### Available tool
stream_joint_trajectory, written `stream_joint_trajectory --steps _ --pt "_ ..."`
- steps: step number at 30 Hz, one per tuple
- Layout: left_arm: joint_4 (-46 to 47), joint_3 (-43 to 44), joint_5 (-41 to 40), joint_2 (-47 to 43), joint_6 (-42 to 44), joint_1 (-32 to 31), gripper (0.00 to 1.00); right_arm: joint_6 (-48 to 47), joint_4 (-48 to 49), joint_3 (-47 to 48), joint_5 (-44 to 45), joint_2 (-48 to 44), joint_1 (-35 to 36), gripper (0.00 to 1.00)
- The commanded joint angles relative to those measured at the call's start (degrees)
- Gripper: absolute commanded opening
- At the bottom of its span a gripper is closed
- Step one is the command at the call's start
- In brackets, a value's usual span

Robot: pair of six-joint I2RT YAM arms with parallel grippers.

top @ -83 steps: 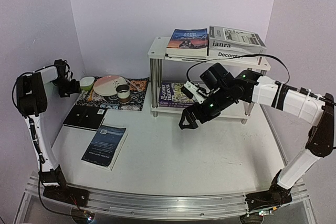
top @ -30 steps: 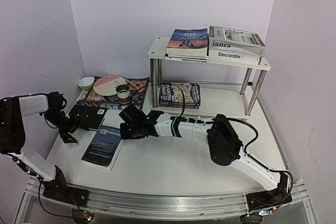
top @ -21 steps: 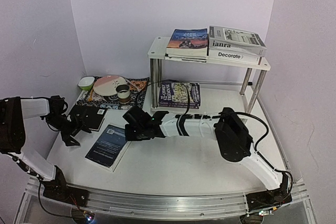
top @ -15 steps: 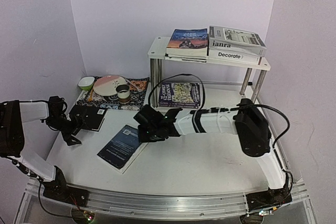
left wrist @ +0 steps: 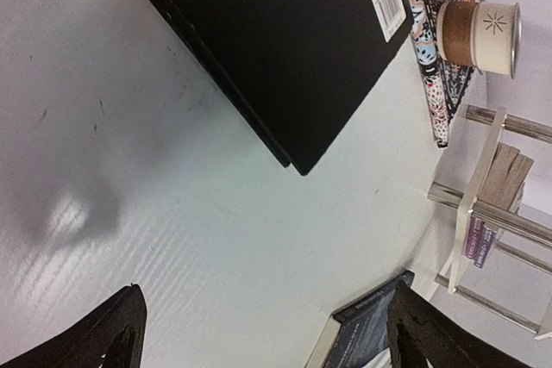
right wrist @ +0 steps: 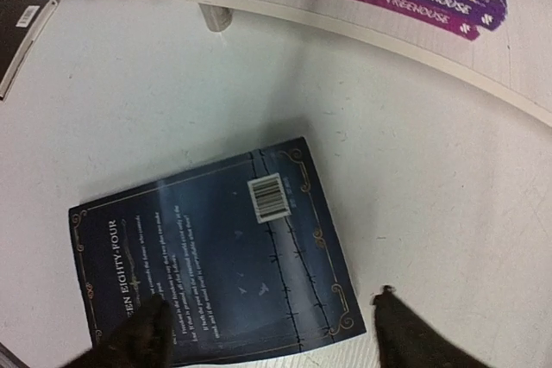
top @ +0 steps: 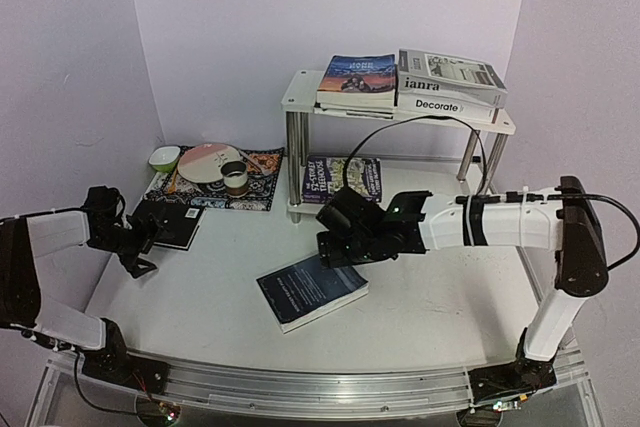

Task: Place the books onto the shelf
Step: Move the book to the center of the board.

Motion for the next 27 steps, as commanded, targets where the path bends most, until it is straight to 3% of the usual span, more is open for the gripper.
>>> stream_joint_trajectory --steps 1,7,11,19,27 --pt "2.3 -2.4 0.1 -5.4 -9.5 -3.0 0.99 -5.5 -2.3 8.1 -1.7 2.2 0.1 0.98" --pt "3.2 -6.1 -11.0 -14.9 -24.0 -11.7 1.0 0.6 -2.0 17.4 -3.6 9.4 0.9 0.98" --pt "3.8 -8.1 -15.9 -20.6 -30.9 -13.7 1.0 5.4 -1.6 20.0 -3.7 12.7 1.8 0.98" --pt "3.8 -4.1 -18.1 -16.1 -23.5 -13.7 0.99 0.4 2.1 23.4 -3.1 16.4 1.9 0.98" --pt "3.4 3.2 -30.6 -8.3 -10.0 -12.5 0.99 -2.7 2.1 26.0 -5.7 18.4 1.9 0.98"
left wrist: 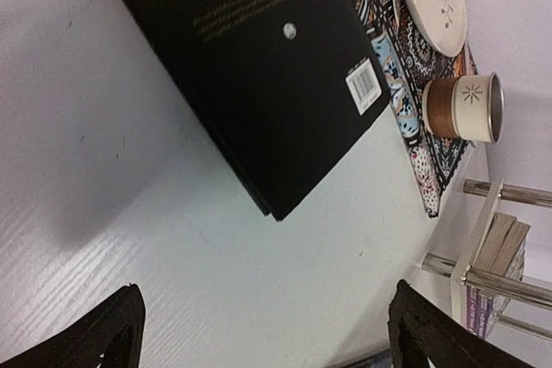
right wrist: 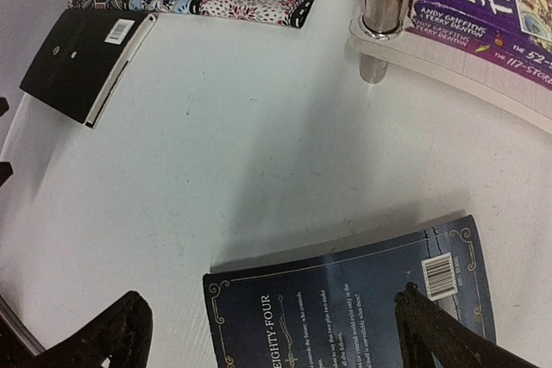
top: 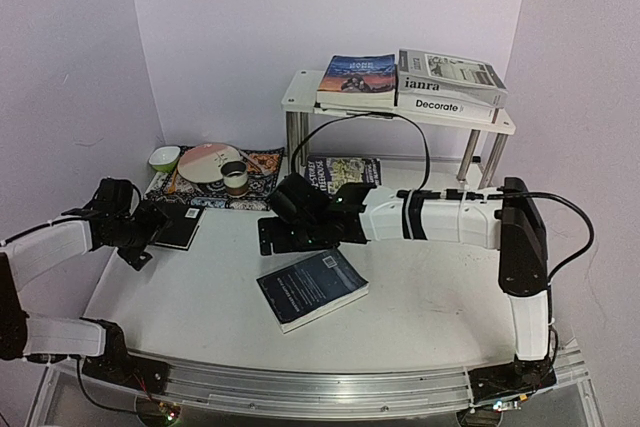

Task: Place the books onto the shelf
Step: Move the book to the center of the board.

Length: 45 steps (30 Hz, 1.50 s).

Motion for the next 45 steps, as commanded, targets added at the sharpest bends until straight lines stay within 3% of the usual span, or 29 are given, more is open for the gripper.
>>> stream_joint_trajectory --steps 1,6,15,24,36,45 --pt "3.0 5.8 -7.9 4.0 9.3 2.1 0.98 -1.9 0.0 2.0 -0.7 0.5 0.2 0.98" --pt "9.0 5.5 -2.4 9.7 6.1 6.4 0.9 -1.8 0.0 -0.1 -1.1 -0.7 0.1 0.98" --pt "10.3 9.7 1.8 19.2 -2.1 7.7 0.74 -2.4 0.0 -2.7 -0.8 -2.5 0.1 0.98" --pt "15.4 11.0 4.8 27.6 -6.2 9.1 0.65 -3.0 0.0 -5.8 0.6 -5.2 0.1 0.98" --pt "21.2 12.1 5.2 30.4 -5.0 9.2 0.56 -2.8 0.0 -9.1 1.5 -7.4 0.0 0.98" --pt "23.9 9.8 1.9 24.5 -5.4 9.1 0.56 -2.1 0.1 -10.4 1.2 -8.1 0.1 0.98"
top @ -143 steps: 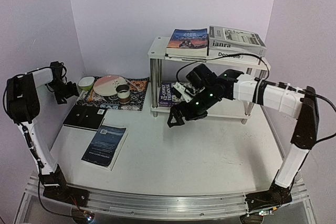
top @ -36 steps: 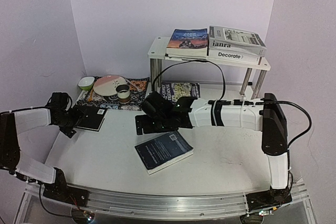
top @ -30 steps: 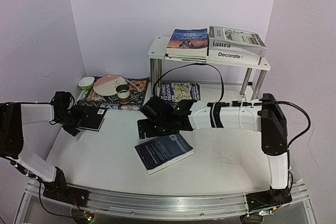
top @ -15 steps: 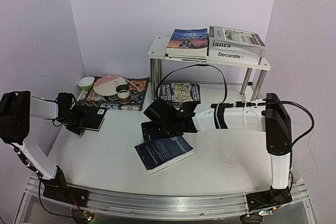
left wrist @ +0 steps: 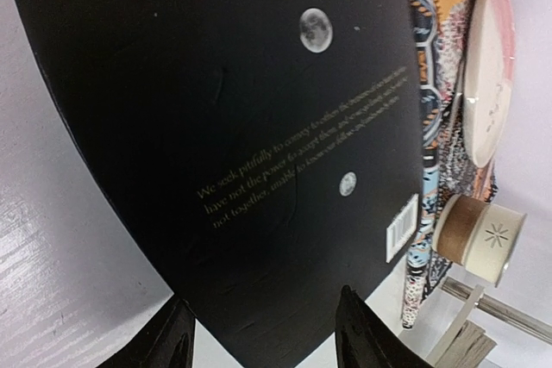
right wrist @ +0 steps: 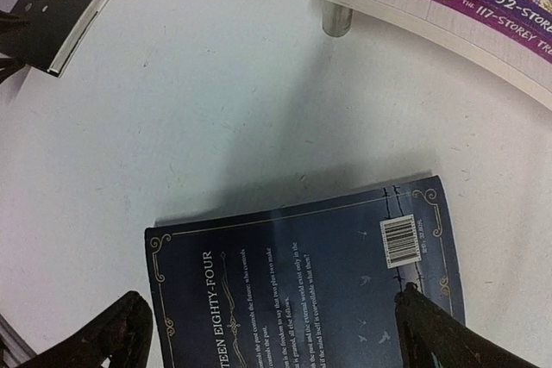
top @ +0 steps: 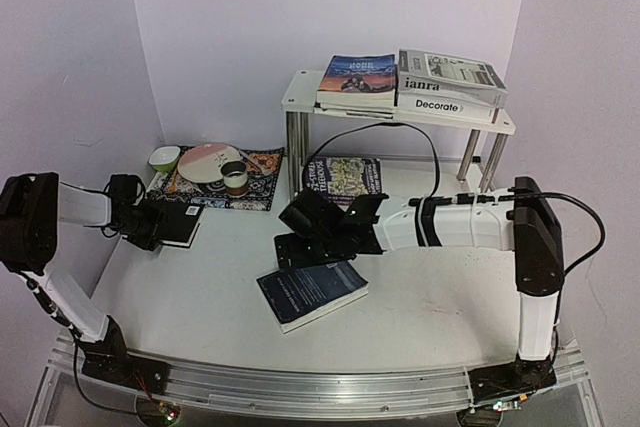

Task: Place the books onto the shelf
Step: Move the book to the center of the board.

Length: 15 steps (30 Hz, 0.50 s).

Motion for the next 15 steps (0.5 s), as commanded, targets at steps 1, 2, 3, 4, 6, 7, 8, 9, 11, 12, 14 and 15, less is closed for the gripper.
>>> stream_joint_trajectory --steps 1,2,3,4,6,7,8,9,11,12,14,15 --pt "6.9 0.1 -2.6 -5.4 -0.1 0.2 0.56 0.2 -1.0 -0.4 1.3 -3.3 0.1 0.98" --pt "7.0 0.0 -3.0 -6.0 -0.3 0.3 0.56 0.2 -1.0 -0.4 1.3 -3.3 0.1 0.98" --pt "7.2 0.1 -3.3 -6.6 -0.6 0.2 0.56 0.1 -1.0 -0.5 1.4 -3.4 0.1 0.98" --pt "7.3 0.0 -3.6 -7.0 -0.8 0.2 0.56 -0.1 -1.0 -0.6 1.3 -3.5 0.0 0.98" --pt "7.7 -0.1 -3.9 -7.7 -1.0 0.2 0.56 -0.2 -1.0 -0.7 1.3 -3.7 0.0 0.98" --pt "7.8 0.0 -4.0 -7.7 -1.0 0.2 0.56 -0.2 -1.0 -0.9 1.3 -3.8 0.0 0.98" --pt "7.9 0.0 -4.0 -7.6 -1.0 0.2 0.56 -0.2 -1.0 -1.1 1.2 -3.8 0.1 0.98" --pt "7.9 0.0 -4.0 -7.4 -1.1 0.2 0.55 -0.2 -1.0 -1.2 1.1 -3.8 0.1 0.98" --pt "8.2 0.0 -3.8 -7.0 -1.7 0.4 0.53 -0.1 -1.0 -1.3 0.8 -4.0 0.1 0.98" --pt "8.3 -0.1 -3.9 -7.0 -2.0 0.4 0.52 -0.1 -1.0 -1.4 0.8 -4.1 0.1 0.98" --pt "8.5 0.0 -4.2 -7.1 -2.1 0.4 0.48 -0.1 -1.0 -1.5 0.8 -4.2 0.1 0.98" --pt "8.7 0.1 -4.5 -7.3 -2.3 0.4 0.45 -0.1 -1.0 -1.6 0.8 -4.3 0.1 0.98"
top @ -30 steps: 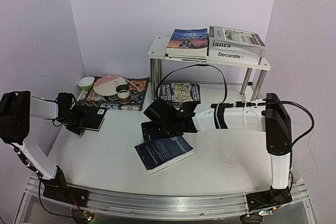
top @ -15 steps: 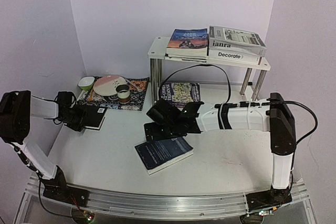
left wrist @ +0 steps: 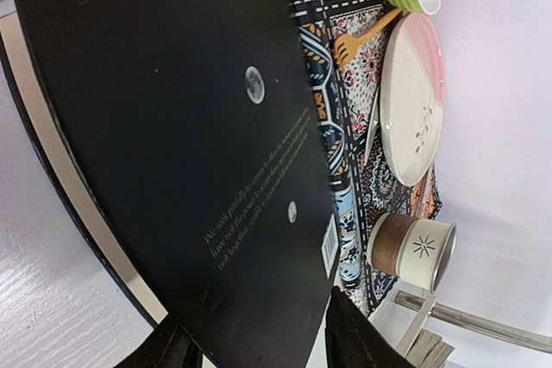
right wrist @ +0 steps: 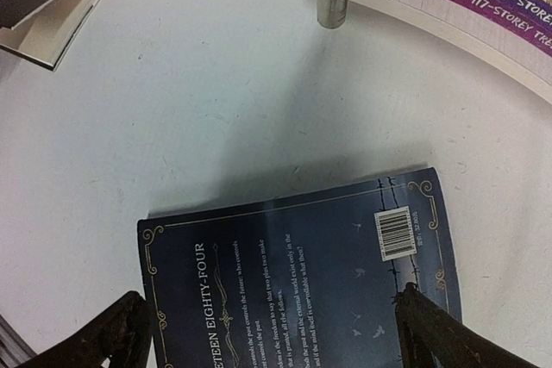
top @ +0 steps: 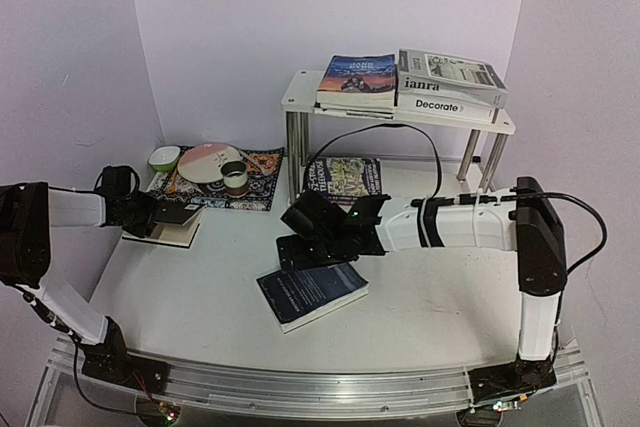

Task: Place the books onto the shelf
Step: Move the book to the center of the board.

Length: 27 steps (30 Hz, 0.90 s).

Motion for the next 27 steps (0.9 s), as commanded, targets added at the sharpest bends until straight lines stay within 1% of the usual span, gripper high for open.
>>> stream_joint_trajectory --steps 1,2,4,5,6,7,8,13,17,20,24,27 --pt "4.2 0.8 -2.0 -1.7 -1.0 0.4 0.41 -0.1 -1.0 -0.3 1.0 -3.7 0.1 0.98" --pt "4.2 0.9 -2.3 -1.8 -1.3 0.3 0.37 -0.2 -1.0 -0.4 0.9 -3.7 0.1 0.98" --pt "4.3 1.2 -2.7 -2.0 -1.7 0.3 0.24 -0.2 -1.0 -0.3 0.8 -3.7 0.1 0.98" --pt "4.2 1.3 -2.8 -2.0 -2.0 0.3 0.15 -0.3 -1.0 -0.2 0.8 -3.7 0.1 0.98" --pt "4.2 1.4 -2.8 -2.2 -2.2 0.3 0.08 -0.3 -1.0 -0.1 0.7 -3.7 0.1 0.98" --pt "4.1 1.3 -2.8 -2.4 -2.5 0.3 0.03 -0.4 -1.0 0.0 0.8 -3.6 0.1 0.98" --pt "4.1 0.8 -2.8 -2.8 -3.0 0.3 0.0 -0.5 -1.0 0.0 0.8 -3.6 0.1 0.98" --pt "3.8 -5.1 -3.3 -7.8 -8.1 0.3 0.0 -0.6 -1.0 0.0 1.1 -3.9 0.1 0.98" --pt "2.5 -9.4 -1.7 -12.7 -9.3 0.2 0.0 -0.6 -1.0 -0.1 1.0 -3.9 0.1 0.98" --pt "0.7 -11.5 2.5 -14.8 -9.3 -0.1 0.0 -0.5 -1.2 -0.1 0.9 -4.0 0.1 0.98" --pt "0.7 -14.4 10.3 -16.7 -8.7 -1.6 0.0 -0.5 -1.7 -1.0 0.7 -4.6 0.1 0.98" --pt "-1.6 -16.9 16.1 -18.9 -8.1 -2.9 0.0 -1.1 -2.3 -2.2 -0.6 -5.5 -0.1 0.98"
